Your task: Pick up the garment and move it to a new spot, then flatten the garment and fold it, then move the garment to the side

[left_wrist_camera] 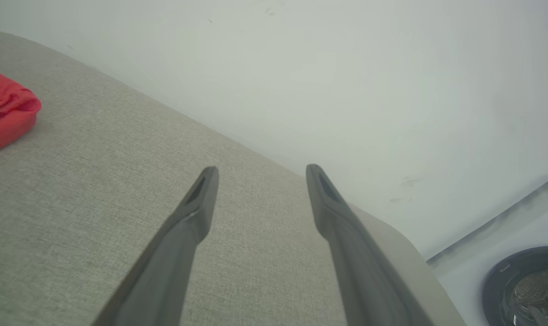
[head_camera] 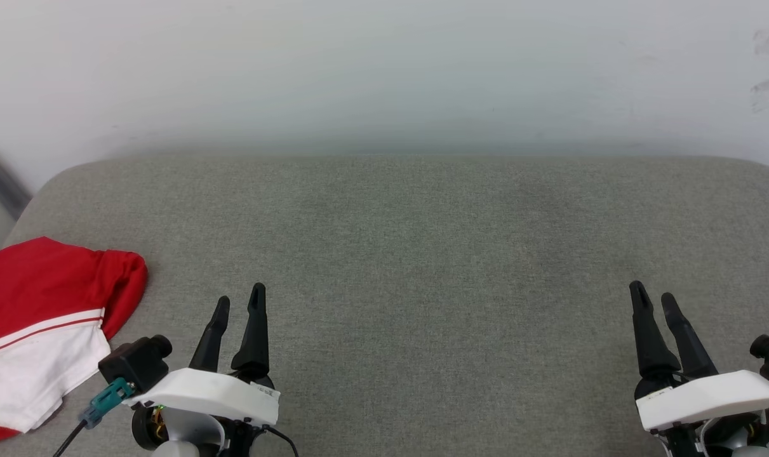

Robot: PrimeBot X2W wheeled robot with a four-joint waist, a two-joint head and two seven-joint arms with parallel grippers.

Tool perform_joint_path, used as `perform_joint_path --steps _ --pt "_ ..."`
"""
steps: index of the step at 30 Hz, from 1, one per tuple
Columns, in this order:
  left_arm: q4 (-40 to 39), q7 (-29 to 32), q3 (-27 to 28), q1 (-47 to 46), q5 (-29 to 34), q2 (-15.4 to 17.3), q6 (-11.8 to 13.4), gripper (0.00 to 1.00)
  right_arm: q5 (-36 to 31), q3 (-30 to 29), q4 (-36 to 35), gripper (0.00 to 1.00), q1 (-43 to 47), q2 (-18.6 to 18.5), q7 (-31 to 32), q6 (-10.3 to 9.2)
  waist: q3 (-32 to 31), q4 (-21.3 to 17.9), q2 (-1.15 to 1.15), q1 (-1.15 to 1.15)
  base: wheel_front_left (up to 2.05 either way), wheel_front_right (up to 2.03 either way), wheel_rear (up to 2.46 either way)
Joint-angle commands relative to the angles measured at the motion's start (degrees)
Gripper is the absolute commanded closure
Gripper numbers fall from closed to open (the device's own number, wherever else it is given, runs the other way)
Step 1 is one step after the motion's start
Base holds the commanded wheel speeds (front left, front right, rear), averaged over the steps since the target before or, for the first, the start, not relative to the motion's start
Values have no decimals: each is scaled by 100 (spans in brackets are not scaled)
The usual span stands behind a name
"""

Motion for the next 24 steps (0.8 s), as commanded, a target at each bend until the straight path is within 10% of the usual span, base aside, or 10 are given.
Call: perform_joint_path --steps 1,24 --pt "-56 -69 -36 -17 233 26 15 0 -270 -7 -133 0 -26 4 -16 0 -1 4 0 0 0 0 0" --pt "-15 -414 -215 -33 1772 40 165 0 -1792 -131 -430 0 145 12 26 0 21 16 0 0 0 0 0"
